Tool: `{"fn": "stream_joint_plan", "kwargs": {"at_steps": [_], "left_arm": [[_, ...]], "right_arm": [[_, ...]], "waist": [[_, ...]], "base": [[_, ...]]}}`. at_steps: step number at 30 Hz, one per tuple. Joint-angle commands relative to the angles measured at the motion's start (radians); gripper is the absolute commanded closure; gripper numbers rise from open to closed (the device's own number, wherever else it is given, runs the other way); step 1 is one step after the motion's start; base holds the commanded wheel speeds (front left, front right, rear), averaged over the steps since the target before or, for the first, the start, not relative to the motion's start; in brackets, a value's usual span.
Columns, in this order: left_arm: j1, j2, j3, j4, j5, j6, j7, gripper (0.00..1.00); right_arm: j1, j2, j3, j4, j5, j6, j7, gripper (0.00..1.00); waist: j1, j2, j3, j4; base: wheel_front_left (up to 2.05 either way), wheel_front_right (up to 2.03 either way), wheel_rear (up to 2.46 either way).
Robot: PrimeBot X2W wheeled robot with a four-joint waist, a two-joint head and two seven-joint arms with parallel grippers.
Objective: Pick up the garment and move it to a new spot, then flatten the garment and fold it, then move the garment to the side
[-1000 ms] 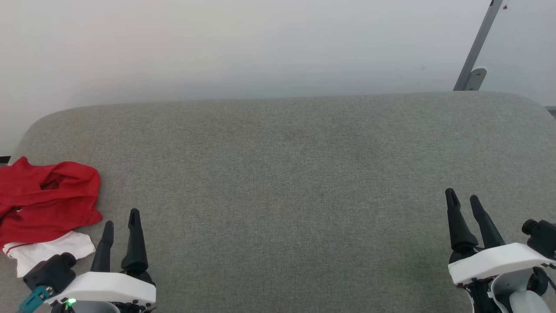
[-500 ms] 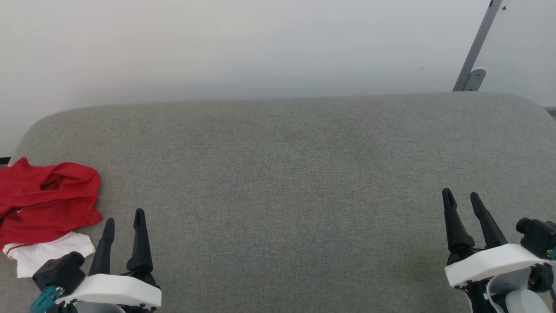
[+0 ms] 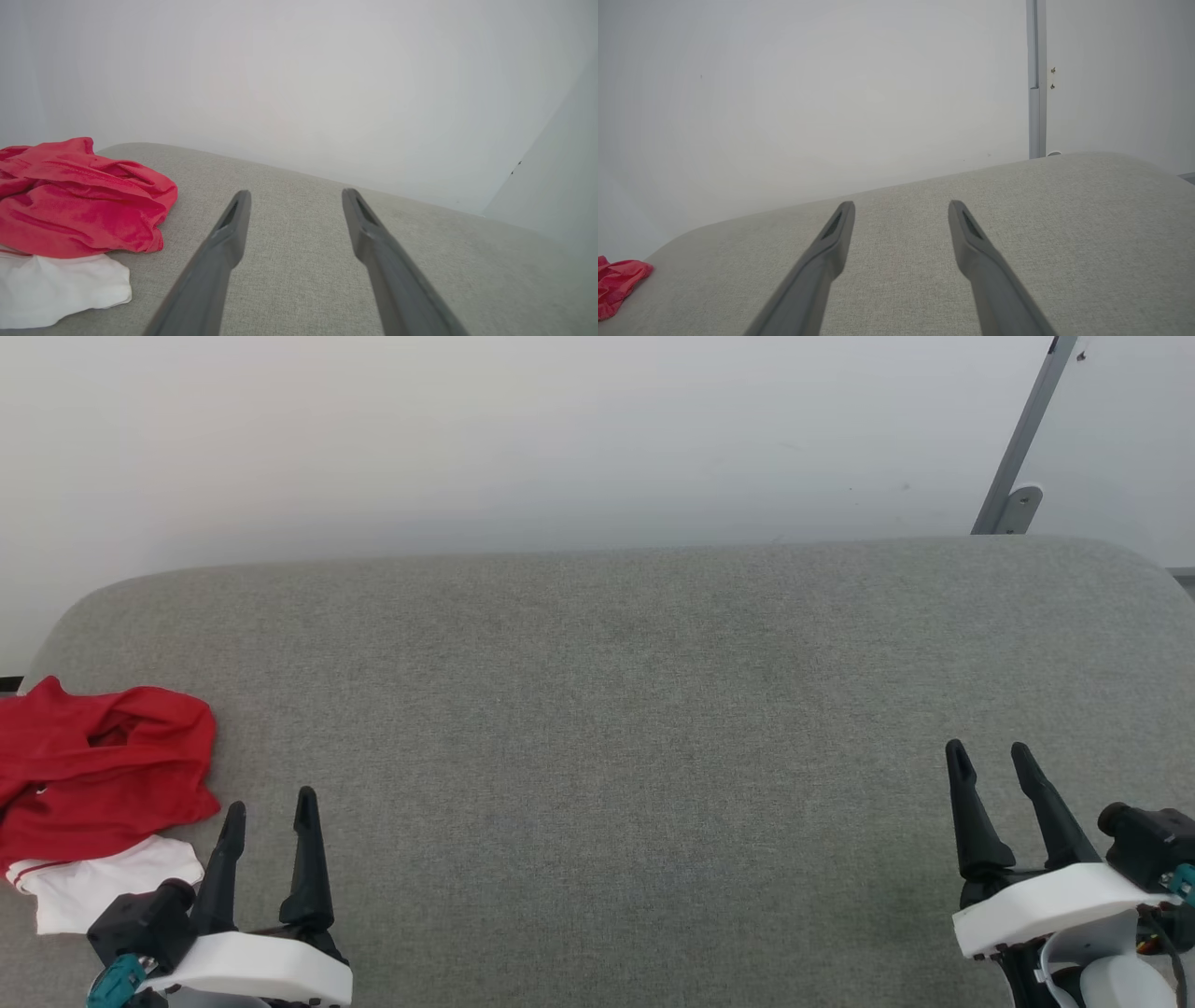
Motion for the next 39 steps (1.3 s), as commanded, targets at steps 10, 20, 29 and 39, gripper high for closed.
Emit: {"fn": "stream_joint_plan", "kwargs": {"at_steps": [10, 20, 29, 39], "left_arm": [[0.014, 0.011, -0.001, -0.020, 0.107, -0.009, -0.025, 0.00], [0.020, 0.013, -0.005, -0.027, 0.166, -0.013, -0.041, 0.00], [0.020, 0.014, -0.007, -0.023, 0.171, -0.015, -0.047, 0.00], [0.015, 0.013, -0.008, -0.015, 0.153, -0.015, -0.047, 0.00]], "right_arm": [[-0.005, -0.010, 0.005, -0.005, -0.089, 0.000, -0.031, 0.00], [-0.005, -0.015, 0.011, -0.005, -0.147, 0.000, -0.048, 0.00], [-0.002, -0.016, 0.007, -0.002, -0.167, 0.000, -0.053, 0.00], [0.006, -0.014, 0.009, -0.003, -0.174, 0.000, -0.054, 0.00]], "waist": [[0.0000, -0.0001, -0.002, -0.001], [0.0000, -0.0001, -0.002, -0.002], [0.0000, -0.0001, -0.002, -0.003], [0.0000, -0.0001, 0.000, 0.001]], "base": [[0.00, 0.00, 0.00], [0.00, 0.00, 0.00], [0.00, 0.00, 0.00], [0.00, 0.00, 0.00]]}}
